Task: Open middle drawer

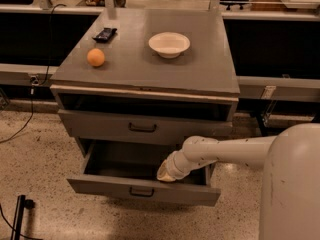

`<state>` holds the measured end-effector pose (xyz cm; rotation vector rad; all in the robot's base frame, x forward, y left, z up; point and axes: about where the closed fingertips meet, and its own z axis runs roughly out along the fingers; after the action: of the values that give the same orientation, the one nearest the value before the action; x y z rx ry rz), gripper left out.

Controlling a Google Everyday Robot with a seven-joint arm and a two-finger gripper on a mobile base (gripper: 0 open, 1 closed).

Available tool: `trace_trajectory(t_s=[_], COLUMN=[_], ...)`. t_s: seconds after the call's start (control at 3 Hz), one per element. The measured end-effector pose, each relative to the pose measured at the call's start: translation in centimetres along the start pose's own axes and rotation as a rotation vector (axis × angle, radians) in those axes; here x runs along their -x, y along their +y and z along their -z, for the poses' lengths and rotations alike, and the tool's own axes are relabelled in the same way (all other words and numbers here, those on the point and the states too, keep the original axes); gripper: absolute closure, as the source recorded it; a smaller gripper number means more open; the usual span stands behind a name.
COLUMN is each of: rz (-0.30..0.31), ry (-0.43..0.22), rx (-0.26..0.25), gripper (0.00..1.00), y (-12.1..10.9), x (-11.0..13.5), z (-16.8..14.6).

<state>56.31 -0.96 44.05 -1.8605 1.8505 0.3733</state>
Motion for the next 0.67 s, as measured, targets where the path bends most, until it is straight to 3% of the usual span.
trace_trajectory(t_s=[0.33, 0.67], rz=[0.011, 0.023], ry=[-0.012, -0.036], rx=[0.015, 0.098], gripper=[1.00, 1.00], y=[-0.2, 1.1], x=[-0.3, 0.1], z=[-0.7, -1.2])
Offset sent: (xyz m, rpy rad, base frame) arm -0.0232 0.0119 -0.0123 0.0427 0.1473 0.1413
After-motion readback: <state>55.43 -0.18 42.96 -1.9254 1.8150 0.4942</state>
